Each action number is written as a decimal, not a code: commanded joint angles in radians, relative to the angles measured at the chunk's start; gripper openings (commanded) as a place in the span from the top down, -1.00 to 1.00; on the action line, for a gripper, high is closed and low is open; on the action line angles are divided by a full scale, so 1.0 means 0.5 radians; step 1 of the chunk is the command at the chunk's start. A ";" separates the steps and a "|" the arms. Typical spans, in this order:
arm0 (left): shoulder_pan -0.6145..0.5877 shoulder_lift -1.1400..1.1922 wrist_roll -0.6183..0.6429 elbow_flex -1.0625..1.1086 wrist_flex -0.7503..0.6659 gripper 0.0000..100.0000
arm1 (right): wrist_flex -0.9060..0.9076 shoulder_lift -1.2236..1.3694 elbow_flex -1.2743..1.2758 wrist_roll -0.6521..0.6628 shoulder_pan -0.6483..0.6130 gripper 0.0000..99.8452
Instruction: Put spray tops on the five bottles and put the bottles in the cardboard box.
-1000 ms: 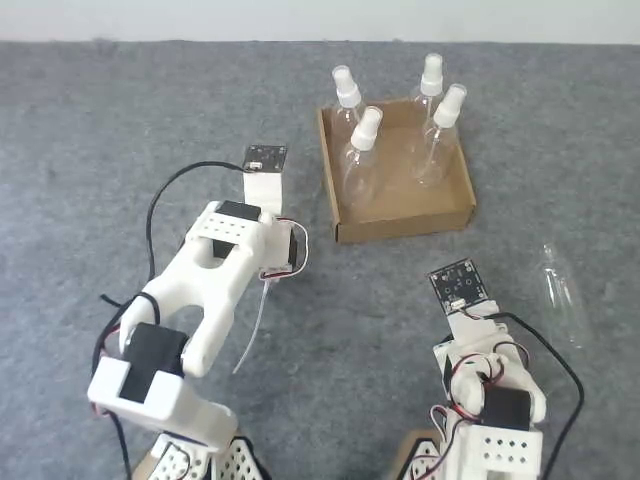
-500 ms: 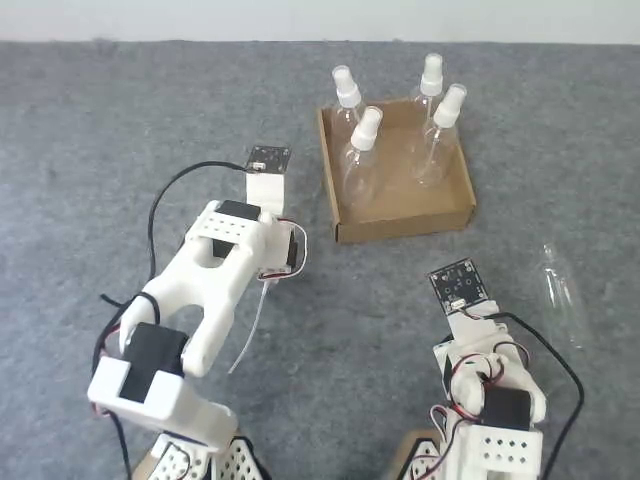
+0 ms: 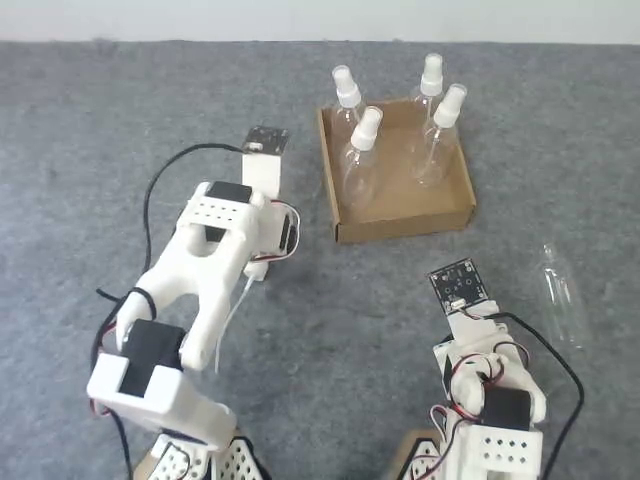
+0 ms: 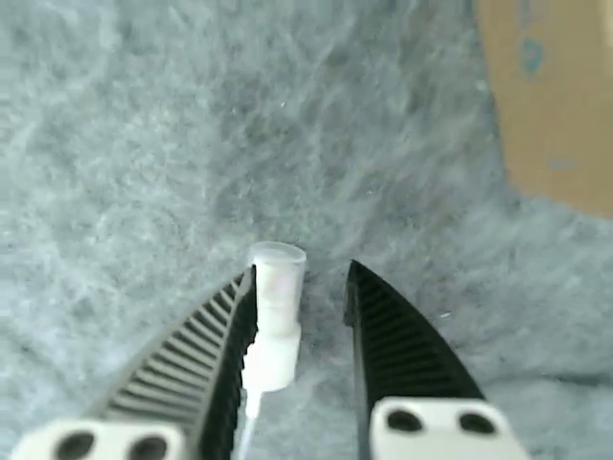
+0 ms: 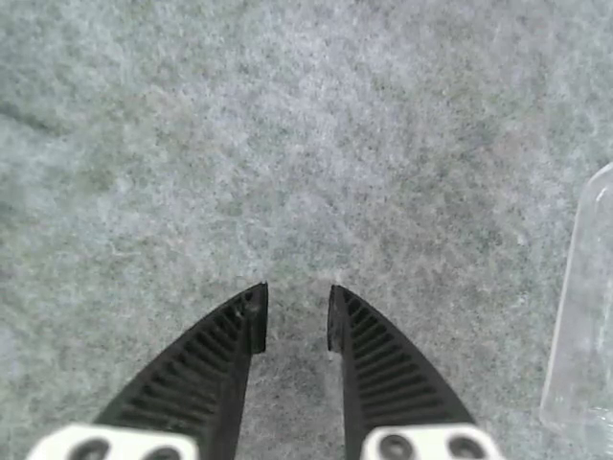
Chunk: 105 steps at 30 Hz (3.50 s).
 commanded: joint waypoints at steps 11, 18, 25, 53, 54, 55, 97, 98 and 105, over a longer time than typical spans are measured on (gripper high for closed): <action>-0.098 0.344 -0.169 -0.318 0.052 0.97 | 0.011 -0.017 0.040 -0.012 -0.005 0.86; -0.114 0.028 -0.157 -0.296 0.150 0.98 | 0.011 -0.017 0.040 -0.012 -0.005 0.86; -0.095 -0.381 -0.055 -0.173 0.224 0.98 | 0.011 -0.017 0.040 -0.012 -0.005 0.86; -0.095 -0.712 -0.006 0.692 -0.571 0.98 | -0.149 -0.041 -0.485 0.488 0.232 0.86; -0.095 -0.712 -0.006 0.692 -0.571 0.98 | -0.180 -0.041 -0.559 0.503 0.262 0.86; -0.095 -0.712 -0.006 0.695 -0.568 0.98 | -0.207 -0.041 -0.635 0.479 0.299 0.86; -0.095 -0.712 -0.006 0.735 -0.574 0.98 | -0.505 3.801 -2.658 0.371 0.723 0.43; -0.095 -0.712 -0.006 0.735 -0.574 0.98 | -0.508 3.822 -2.658 0.371 0.723 0.43; -0.092 -0.712 -0.006 0.735 -0.574 0.98 | -0.588 3.877 -2.658 0.371 0.732 0.75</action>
